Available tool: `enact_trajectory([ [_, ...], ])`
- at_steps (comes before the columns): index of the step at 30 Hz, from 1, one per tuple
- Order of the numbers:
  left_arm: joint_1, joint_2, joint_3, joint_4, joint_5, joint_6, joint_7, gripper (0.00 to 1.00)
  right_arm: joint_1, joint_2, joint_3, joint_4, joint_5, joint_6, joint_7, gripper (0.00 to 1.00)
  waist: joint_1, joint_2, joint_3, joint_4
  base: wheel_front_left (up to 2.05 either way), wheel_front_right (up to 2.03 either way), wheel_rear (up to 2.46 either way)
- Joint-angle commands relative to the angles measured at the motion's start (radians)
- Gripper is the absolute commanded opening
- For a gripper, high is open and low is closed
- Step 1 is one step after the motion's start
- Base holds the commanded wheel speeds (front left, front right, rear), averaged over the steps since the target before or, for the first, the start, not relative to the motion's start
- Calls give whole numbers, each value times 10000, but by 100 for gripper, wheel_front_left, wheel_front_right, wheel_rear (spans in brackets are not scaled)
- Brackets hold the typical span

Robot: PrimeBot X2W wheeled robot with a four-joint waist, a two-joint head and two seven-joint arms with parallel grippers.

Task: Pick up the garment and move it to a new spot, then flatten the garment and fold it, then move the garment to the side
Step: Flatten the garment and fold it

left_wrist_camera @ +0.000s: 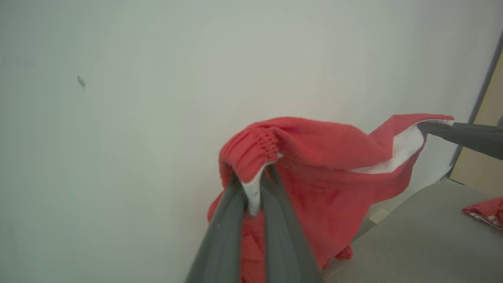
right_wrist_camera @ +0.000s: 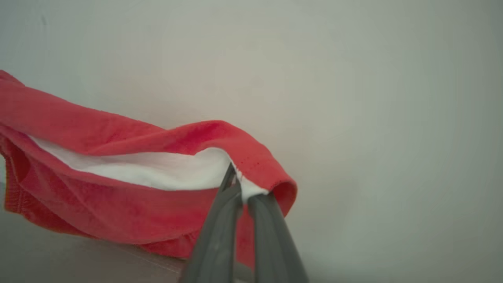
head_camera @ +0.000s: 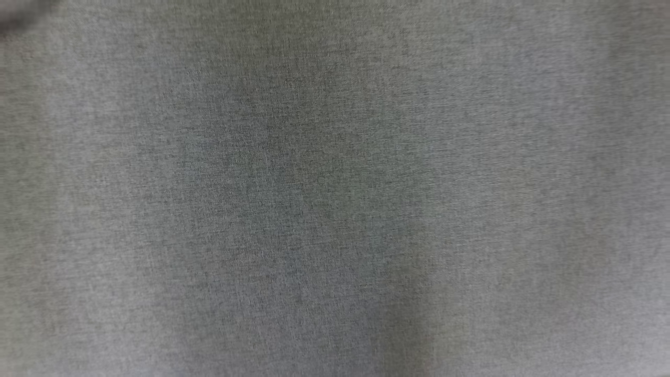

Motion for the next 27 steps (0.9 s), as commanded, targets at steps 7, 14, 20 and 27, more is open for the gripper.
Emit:
enact_trajectory([
  [7, 2587, 811, -426, -1355, -313, 17, -549, 0, 2385, -581, 890, -1190, 820, -31, -706, 0, -2, -2, -1198, -82, 0, 0, 0],
  [14, 5366, 1369, -73, -2838, 71, 224, -581, 0, 4715, -1037, 1625, -2285, 1299, -31, -1074, 0, -2, -2, -2500, -150, 0, 0, 0],
  [20, 9329, 1880, 505, -4993, 908, 982, -586, 0, 7506, -1756, 2113, -3313, 1357, -31, -1539, 0, -2, -2, -3872, -235, 0, 0, 0],
  [27, 12561, 2283, 699, -6400, 1509, 1381, -588, 0, 9963, -2267, 2048, -3945, 1234, -31, -1743, 0, -2, -2, -4851, -239, 0, 0, 0],
])
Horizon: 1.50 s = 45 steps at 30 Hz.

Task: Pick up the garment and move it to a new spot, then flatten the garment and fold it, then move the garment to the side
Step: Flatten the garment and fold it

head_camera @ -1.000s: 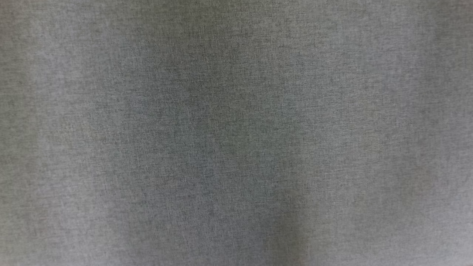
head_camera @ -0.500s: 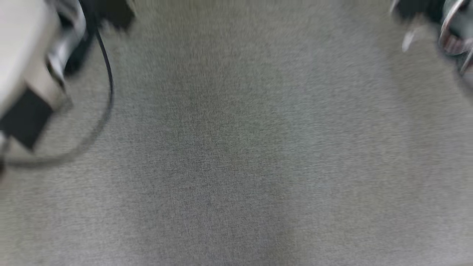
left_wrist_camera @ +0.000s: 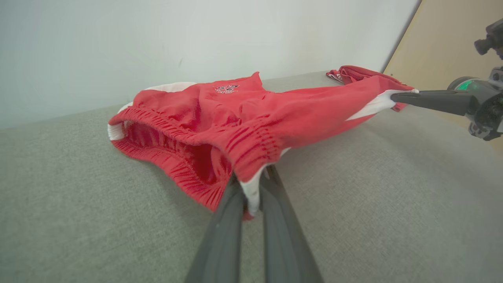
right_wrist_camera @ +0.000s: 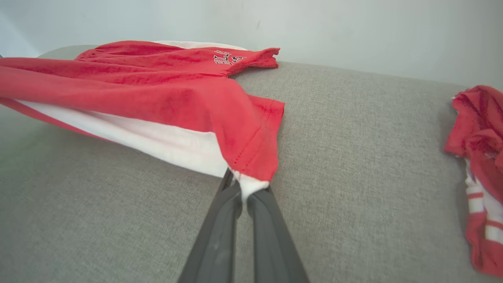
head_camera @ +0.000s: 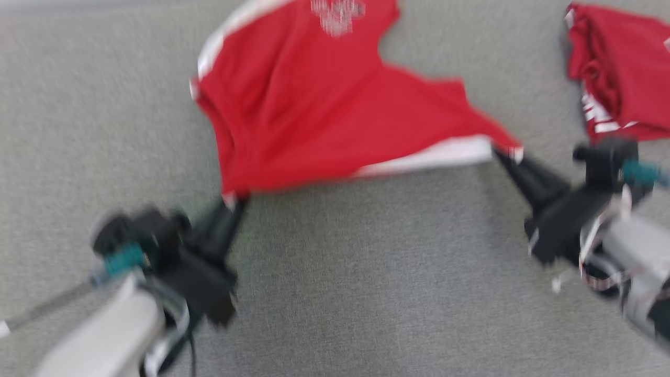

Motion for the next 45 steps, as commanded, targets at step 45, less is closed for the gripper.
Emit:
enact_trajectory([
  [45, 3055, -1046, 226, -624, 299, -711, 34, 0, 5733, 263, -6307, -3292, -2591, -32, 3061, 0, 4, 3, -1844, 1065, 0, 0, 0],
])
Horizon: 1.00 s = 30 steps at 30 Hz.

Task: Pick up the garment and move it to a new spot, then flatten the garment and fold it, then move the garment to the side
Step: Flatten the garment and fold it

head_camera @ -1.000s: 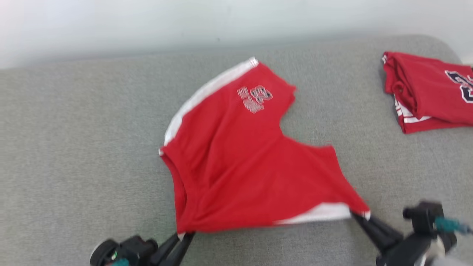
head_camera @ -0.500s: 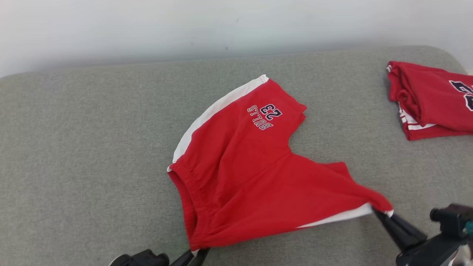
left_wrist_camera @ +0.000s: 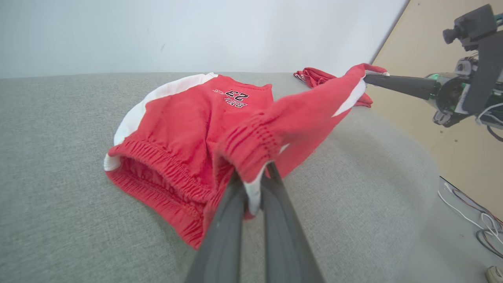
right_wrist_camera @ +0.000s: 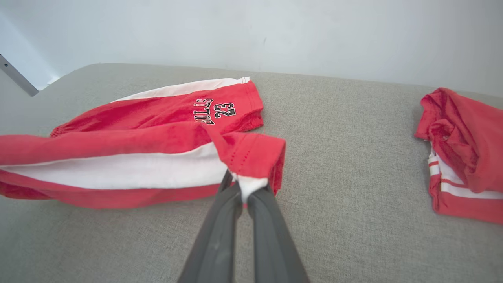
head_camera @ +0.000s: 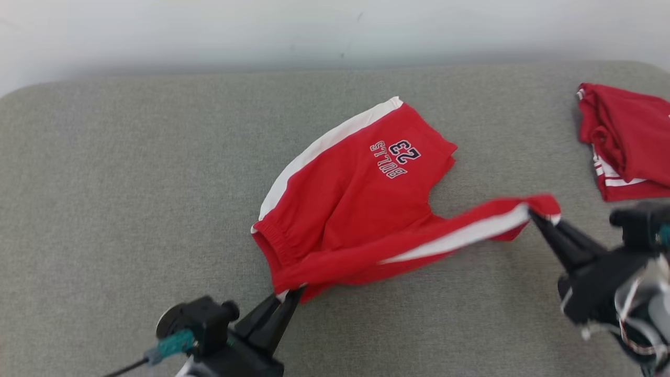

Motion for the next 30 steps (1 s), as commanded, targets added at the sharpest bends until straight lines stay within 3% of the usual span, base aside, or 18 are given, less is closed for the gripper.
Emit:
enact_trajectory([
  [1, -190, -93, 16, 89, -1, -75, 16, 0, -339, 122, 50, 177, -50, -32, 111, 0, -1, -1, 186, 139, 0, 0, 0],
  [10, -1520, -1252, 322, 1291, -555, -383, 26, 0, -3518, 631, 736, 2518, -210, -32, 766, 0, -1, -1, 1050, 896, 0, 0, 0],
  [17, -2788, -2215, 424, 2596, -688, -607, -22, 0, -6139, 1239, 1526, 5006, -445, -32, 896, 0, -1, -1, 1940, 1612, 0, 0, 0],
  [23, -3685, -2918, 397, 3415, -592, -672, -57, 0, -7748, 1713, 2189, 6717, -592, -32, 567, 0, -1, -1, 2514, 2120, 0, 0, 0],
  [30, -3991, -3256, 604, 3807, -401, -673, -55, 0, -8622, 2068, 2754, 7686, -516, -32, 244, 0, -1, -1, 2789, 2272, 0, 0, 0],
])
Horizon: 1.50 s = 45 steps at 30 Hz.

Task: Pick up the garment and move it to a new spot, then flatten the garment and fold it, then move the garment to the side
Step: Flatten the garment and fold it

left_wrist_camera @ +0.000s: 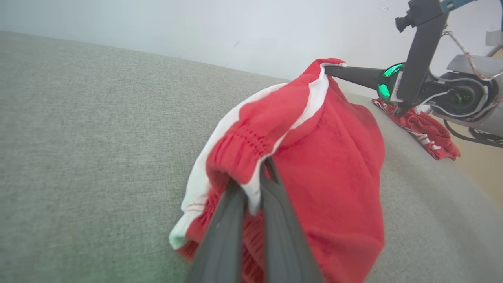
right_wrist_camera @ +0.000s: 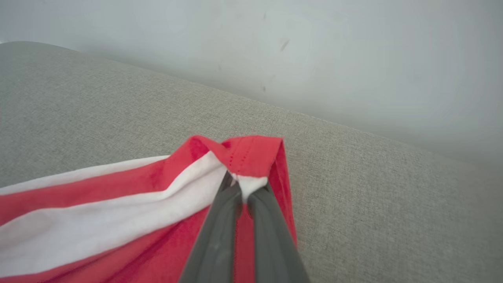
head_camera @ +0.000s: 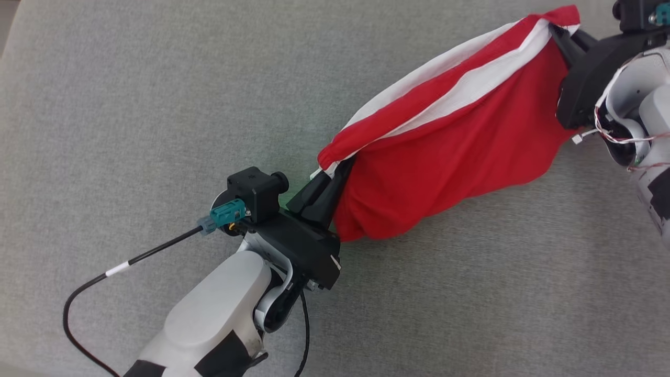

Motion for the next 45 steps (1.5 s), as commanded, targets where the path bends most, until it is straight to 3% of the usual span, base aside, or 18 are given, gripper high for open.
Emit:
enact_trajectory([
  [1, -117, -65, 87, 48, 163, -16, -25, 0, -131, 94, 113, 202, 64, -32, -80, 0, -2, -2, 201, 197, 0, 0, 0],
  [2, -102, -111, 179, 57, 192, -13, -26, 0, -214, 127, 202, 319, 95, -32, -144, 23, -2, -2, 202, 206, 0, 0, 0],
  [3, -85, -145, 237, 76, 255, -15, -27, 13, -300, 157, 283, 400, 127, -32, -258, 49, -2, -2, 191, 212, 0, 0, 0],
  [4, -50, -169, 297, 90, 308, -17, -27, 83, -339, 192, 355, 481, 184, -32, -336, 100, -2, -2, 160, 207, 0, 0, 0],
  [5, 9, -176, 376, 86, 399, -18, -28, 100, -347, 218, 425, 555, 255, -32, -412, 100, -2, -2, 114, 184, 0, 0, 0],
  [15, 1313, 26, 1496, -742, 1451, 194, -30, 100, 316, -330, 1422, 313, 1121, -32, -1203, 100, -2, -2, -545, -35, 0, 0, 0],
  [20, 2282, 288, 2833, -1927, 2293, 769, -29, 100, 882, -733, 1617, 373, 1713, -32, -1521, 100, -2, -2, -821, -85, 0, 0, 0],
  [23, 2910, 469, 3721, -2672, 3387, 1191, -29, 100, 1130, -808, 1679, 500, 2012, -32, -1626, 100, -2, -2, -879, -93, 0, 0, 0],
  [25, 3312, 251, 4371, -3108, 3751, 1351, -29, 100, 1283, -756, 1702, 625, 2225, -32, -1687, 100, -2, -2, -893, -99, 0, 0, 0],
  [31, 4352, -139, 5637, -3879, 5324, 1447, -29, 100, 1535, -470, 1733, 1111, 2684, -32, -1778, 100, -2, -2, -892, -15, 0, 0, 0],
  [42, 5544, -1055, 7145, -4276, 6077, 909, -30, 100, 1733, -42, 1840, 1924, 3211, -32, -1641, 100, -2, -2, -978, 194, 0, 0, 0],
  [43, 5577, -1100, 7210, -4254, 6102, 819, -30, 100, 1759, -10, 1824, 1996, 3281, -32, -1629, 60, -2, -2, -986, 233, 0, 0, 0],
  [44, 5607, -1128, 7267, -4229, 6138, 751, -30, 100, 1794, 28, 1838, 2037, 3319, -32, -1634, 40, -2, -2, -998, 262, 0, 0, 0],
  [45, 5631, -1150, 7315, -4202, 6157, 668, -30, 100, 1850, 85, 1877, 2060, 3373, -32, -1590, 6, -2, -2, -1009, 287, 0, 0, 0],
])
